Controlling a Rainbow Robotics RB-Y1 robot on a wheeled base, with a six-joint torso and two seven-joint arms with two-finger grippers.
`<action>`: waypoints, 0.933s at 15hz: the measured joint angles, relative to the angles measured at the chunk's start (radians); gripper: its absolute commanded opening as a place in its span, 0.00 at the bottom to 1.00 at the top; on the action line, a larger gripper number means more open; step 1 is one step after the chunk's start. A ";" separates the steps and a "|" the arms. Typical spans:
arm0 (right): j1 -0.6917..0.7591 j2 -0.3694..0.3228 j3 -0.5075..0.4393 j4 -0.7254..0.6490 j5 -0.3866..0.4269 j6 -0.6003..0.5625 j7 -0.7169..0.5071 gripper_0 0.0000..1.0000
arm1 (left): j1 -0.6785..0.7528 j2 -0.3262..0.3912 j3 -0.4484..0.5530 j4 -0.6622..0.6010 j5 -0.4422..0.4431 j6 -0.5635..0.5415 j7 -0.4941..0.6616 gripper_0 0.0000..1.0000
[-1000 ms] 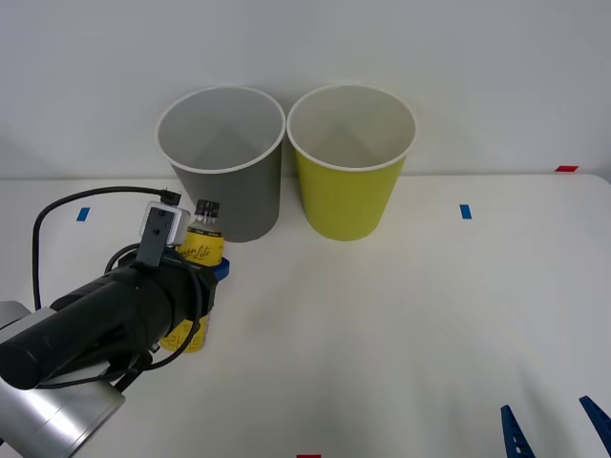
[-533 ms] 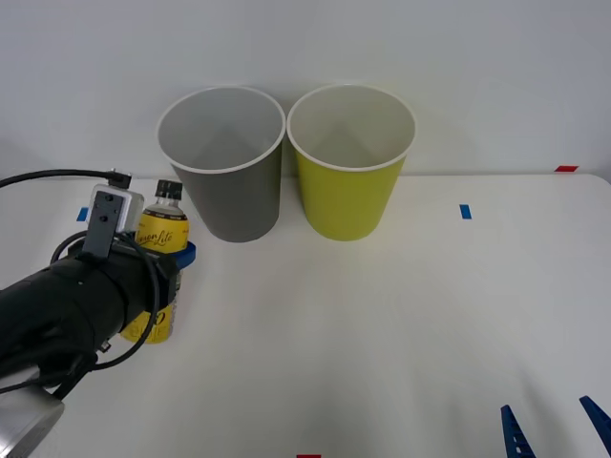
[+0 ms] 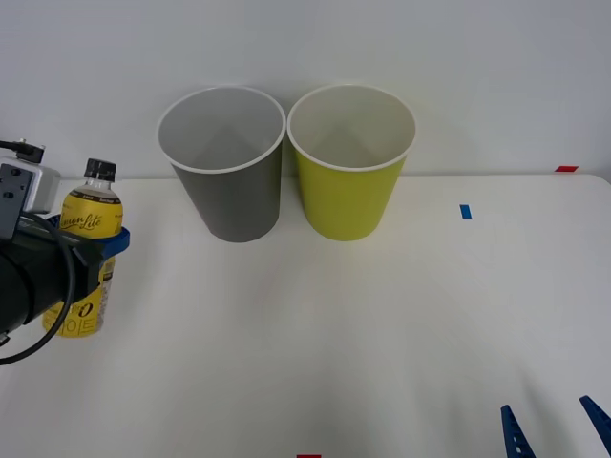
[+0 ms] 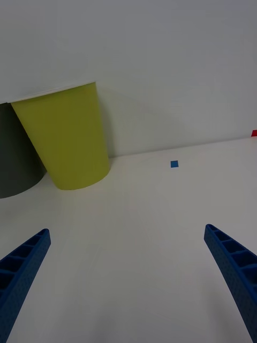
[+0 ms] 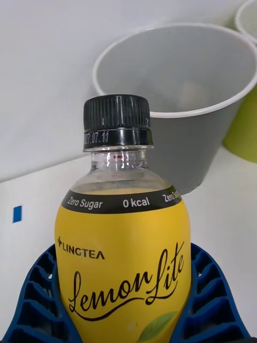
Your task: Put cans in the gray bin and PET bottles in the light green bin.
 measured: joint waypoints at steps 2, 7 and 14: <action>0.000 0.000 0.000 0.000 0.000 0.000 0.000 1.00 | -0.065 -0.035 0.056 -0.001 0.020 0.070 -0.069 0.00; 0.000 0.000 0.000 0.000 0.000 0.000 0.000 1.00 | -0.198 -0.043 0.065 -0.001 -0.054 0.081 -0.093 0.00; 0.000 0.000 0.000 0.000 0.000 0.000 0.000 1.00 | -0.605 -0.099 0.218 0.072 0.085 0.287 -0.253 0.00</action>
